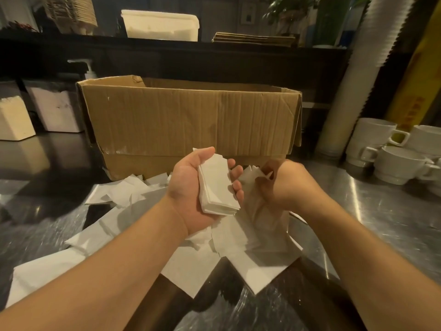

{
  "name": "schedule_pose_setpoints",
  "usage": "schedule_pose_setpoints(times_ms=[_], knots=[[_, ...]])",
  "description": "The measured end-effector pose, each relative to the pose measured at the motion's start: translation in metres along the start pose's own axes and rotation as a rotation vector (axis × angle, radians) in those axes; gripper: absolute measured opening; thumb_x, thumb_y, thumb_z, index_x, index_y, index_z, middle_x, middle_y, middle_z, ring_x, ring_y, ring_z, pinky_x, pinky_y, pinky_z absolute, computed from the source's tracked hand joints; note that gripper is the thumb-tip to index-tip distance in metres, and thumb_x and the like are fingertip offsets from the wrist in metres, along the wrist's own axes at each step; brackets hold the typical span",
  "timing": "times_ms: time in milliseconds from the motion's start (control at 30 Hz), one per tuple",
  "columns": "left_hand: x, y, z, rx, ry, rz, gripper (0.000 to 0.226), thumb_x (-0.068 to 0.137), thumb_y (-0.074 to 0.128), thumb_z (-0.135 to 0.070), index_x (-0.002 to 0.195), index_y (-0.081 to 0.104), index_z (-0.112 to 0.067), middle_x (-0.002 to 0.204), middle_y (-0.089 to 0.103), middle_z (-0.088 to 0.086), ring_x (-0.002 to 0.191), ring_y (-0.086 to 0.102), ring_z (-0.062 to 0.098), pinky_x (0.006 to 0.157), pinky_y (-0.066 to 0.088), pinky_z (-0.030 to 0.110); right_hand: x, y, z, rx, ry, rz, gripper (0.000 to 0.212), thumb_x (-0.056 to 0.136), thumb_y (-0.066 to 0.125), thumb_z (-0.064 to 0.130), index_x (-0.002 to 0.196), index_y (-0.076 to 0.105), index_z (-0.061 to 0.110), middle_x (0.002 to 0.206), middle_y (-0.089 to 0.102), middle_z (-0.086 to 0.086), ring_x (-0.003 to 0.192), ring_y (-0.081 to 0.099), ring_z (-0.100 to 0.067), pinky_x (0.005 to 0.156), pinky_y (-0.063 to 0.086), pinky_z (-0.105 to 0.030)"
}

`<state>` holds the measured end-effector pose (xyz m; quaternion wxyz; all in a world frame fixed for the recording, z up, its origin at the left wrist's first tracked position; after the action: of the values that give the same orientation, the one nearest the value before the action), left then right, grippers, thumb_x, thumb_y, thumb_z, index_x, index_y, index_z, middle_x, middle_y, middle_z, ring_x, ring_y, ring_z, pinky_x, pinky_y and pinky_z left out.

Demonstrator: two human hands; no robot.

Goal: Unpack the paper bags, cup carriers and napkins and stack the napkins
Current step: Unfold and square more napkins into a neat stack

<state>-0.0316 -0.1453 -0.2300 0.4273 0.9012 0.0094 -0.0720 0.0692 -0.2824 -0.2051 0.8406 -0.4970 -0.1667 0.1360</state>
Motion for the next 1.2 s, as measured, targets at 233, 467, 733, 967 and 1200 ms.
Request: schedule_pose_setpoints(times_ms=[233, 467, 733, 967, 1200], knots=[[0.0, -0.002, 0.0, 0.008, -0.004, -0.002, 0.044, 0.086, 0.058, -0.04, 0.118, 0.058, -0.01, 0.098, 0.064, 0.011, 0.07, 0.056, 0.025, 0.074, 0.046, 0.036, 0.002, -0.014, -0.007, 0.231, -0.026, -0.191, 0.026, 0.099, 0.06, 0.017, 0.125, 0.064, 0.019, 0.101, 0.061, 0.004, 0.079, 0.054, -0.006, 0.061, 0.044, -0.019], [0.0, 0.0, -0.008, 0.005, 0.062, -0.007, 0.04, 0.088, 0.054, -0.041, 0.112, 0.057, -0.009, 0.093, 0.064, 0.011, 0.071, 0.054, 0.026, 0.073, 0.044, 0.037, -0.016, -0.034, 0.008, 1.058, 0.019, -0.094, 0.011, 0.1, 0.062, 0.021, 0.109, 0.068, 0.021, 0.111, 0.064, -0.002, 0.102, 0.063, -0.025, 0.064, 0.059, -0.031], [0.002, -0.004, -0.014, -0.081, 0.145, -0.062, 0.035, 0.088, 0.053, -0.04, 0.104, 0.057, -0.009, 0.087, 0.062, 0.01, 0.068, 0.049, 0.023, 0.07, 0.04, 0.033, -0.009, -0.017, 0.001, 0.709, 0.111, 0.104, 0.019, 0.098, 0.066, 0.025, 0.115, 0.071, 0.02, 0.109, 0.069, -0.003, 0.103, 0.066, -0.024, 0.084, 0.059, -0.039], [0.003, -0.007, -0.013, -0.071, 0.133, -0.077, 0.035, 0.087, 0.055, -0.04, 0.103, 0.057, -0.009, 0.089, 0.063, 0.009, 0.068, 0.048, 0.023, 0.071, 0.039, 0.033, -0.002, 0.0, 0.0, 0.103, -0.021, 0.235, 0.044, 0.093, 0.071, 0.041, 0.132, 0.063, 0.021, 0.121, 0.066, 0.002, 0.108, 0.063, -0.02, 0.091, 0.055, -0.03], [0.004, -0.007, -0.012, -0.053, 0.134, -0.084, 0.033, 0.087, 0.055, -0.04, 0.101, 0.057, -0.01, 0.089, 0.064, 0.01, 0.068, 0.049, 0.024, 0.07, 0.04, 0.033, 0.0, 0.008, -0.005, -0.038, 0.001, 0.279, 0.056, 0.089, 0.069, 0.057, 0.133, 0.062, 0.022, 0.11, 0.058, 0.004, 0.094, 0.057, -0.016, 0.071, 0.045, -0.021]])
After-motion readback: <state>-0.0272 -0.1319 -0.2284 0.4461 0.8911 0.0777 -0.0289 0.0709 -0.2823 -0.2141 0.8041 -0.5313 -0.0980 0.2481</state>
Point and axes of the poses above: each hand's wrist, its own x-axis towards the middle knuckle, its own y-axis out of the palm, z = x × y, the point moved 5 cm from there along x, towards the middle knuckle
